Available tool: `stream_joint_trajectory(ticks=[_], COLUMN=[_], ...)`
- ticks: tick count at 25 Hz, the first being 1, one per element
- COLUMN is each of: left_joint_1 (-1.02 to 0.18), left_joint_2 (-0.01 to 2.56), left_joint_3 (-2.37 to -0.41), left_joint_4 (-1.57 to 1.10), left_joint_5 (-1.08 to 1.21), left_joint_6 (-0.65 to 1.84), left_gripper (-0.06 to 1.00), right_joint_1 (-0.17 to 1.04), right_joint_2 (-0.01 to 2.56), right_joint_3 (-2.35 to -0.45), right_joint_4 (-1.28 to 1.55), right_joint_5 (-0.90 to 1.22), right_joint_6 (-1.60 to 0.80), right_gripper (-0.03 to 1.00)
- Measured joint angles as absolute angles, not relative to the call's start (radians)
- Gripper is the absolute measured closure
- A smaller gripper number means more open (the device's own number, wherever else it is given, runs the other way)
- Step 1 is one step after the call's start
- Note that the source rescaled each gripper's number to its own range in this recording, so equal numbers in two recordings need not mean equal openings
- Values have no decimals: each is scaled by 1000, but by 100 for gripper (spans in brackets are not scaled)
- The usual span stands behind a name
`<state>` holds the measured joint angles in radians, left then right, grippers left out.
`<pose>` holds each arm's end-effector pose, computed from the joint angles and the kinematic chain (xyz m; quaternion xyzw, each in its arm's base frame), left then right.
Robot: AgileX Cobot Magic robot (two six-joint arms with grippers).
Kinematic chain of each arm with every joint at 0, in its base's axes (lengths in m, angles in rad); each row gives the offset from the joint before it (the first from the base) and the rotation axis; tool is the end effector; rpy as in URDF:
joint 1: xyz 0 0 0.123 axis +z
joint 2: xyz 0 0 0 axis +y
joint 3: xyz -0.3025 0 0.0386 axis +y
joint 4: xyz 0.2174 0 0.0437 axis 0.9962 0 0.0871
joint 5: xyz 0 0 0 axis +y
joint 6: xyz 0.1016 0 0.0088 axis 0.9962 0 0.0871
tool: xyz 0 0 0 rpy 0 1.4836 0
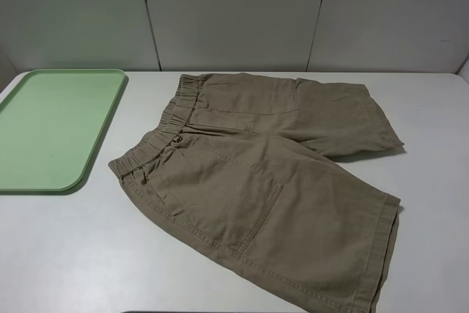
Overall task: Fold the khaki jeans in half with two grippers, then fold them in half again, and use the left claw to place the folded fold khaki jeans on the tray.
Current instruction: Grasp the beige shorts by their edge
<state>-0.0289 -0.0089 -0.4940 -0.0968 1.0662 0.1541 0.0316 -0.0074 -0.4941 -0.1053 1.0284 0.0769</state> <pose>-0.0433 -0.0074 0.2555 0.0800 0.8492 -0.0157 0.5218 -0.0409 -0.0105 0.2591 0.0203 0.8429 -0.0235 0.5372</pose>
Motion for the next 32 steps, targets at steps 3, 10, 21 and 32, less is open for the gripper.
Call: stream_joint_trajectory(ticks=[3,10,21,32], left_joint_1=[-29,-29,-29,-29], left_joint_2=[-9,-9,-9,12], left_joint_3=[-494,-494,-494,-527], left_joint_4=[-97,-97,-97,-99], left_joint_5=[1066,1065,1065,1074], left_joint_6=[154,154,154,154], left_gripper=[-6,-6,-6,-5], right_joint_1=[32,32,32,32], right_joint_2=[-7,-7,-7,43], right_joint_3=[-494,-494,-494,-495], right_joint_4=[-105,-105,-105,-94], right_joint_5=[1028,1028,1028,1028], right_joint_6=[77,77,77,74], right_gripper=[-3,-3,-3,-3])
